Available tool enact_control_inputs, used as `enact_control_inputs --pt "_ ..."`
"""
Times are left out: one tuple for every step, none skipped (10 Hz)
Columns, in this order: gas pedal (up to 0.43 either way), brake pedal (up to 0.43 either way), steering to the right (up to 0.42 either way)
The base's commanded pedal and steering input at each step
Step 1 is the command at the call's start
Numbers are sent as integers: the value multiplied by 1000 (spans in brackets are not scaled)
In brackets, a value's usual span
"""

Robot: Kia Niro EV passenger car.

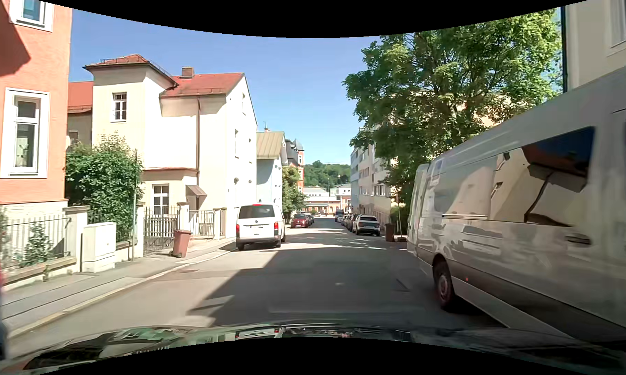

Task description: Follow the waypoints while adhering to traffic rules and regulations

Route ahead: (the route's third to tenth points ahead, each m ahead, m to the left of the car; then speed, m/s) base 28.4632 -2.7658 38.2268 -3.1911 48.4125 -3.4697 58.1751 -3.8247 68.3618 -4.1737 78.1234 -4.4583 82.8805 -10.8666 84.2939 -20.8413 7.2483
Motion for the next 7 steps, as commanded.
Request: enact_control_inputs --pt "0 55 17" --pt "0 61 18" --pt "0 61 19" --pt "0 67 20" --pt "0 61 21" --pt "0 30 21" --pt "0 24 21"
